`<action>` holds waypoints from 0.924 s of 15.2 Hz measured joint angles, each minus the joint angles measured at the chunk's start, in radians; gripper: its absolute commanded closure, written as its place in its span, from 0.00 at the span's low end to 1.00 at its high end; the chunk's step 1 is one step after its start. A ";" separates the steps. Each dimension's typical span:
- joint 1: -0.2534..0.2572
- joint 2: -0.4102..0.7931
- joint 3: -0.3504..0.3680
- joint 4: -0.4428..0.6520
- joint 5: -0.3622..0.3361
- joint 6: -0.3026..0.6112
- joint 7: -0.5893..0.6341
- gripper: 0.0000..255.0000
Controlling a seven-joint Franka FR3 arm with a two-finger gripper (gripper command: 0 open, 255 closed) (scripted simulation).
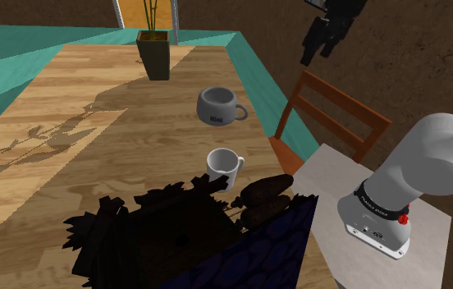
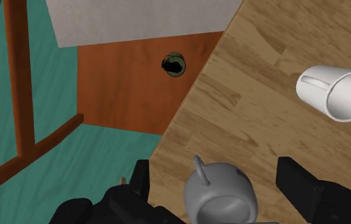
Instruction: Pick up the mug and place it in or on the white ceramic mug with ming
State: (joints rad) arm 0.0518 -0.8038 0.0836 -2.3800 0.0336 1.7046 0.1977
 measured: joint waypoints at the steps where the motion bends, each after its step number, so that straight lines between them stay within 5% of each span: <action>1: 0.006 0.015 0.022 -0.001 0.011 0.013 0.022 0.00; 14: 0.068 0.253 0.309 -0.039 0.108 0.255 0.305 0.00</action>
State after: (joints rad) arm 0.1198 -0.5506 0.3924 -2.4187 0.1420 1.9592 0.5024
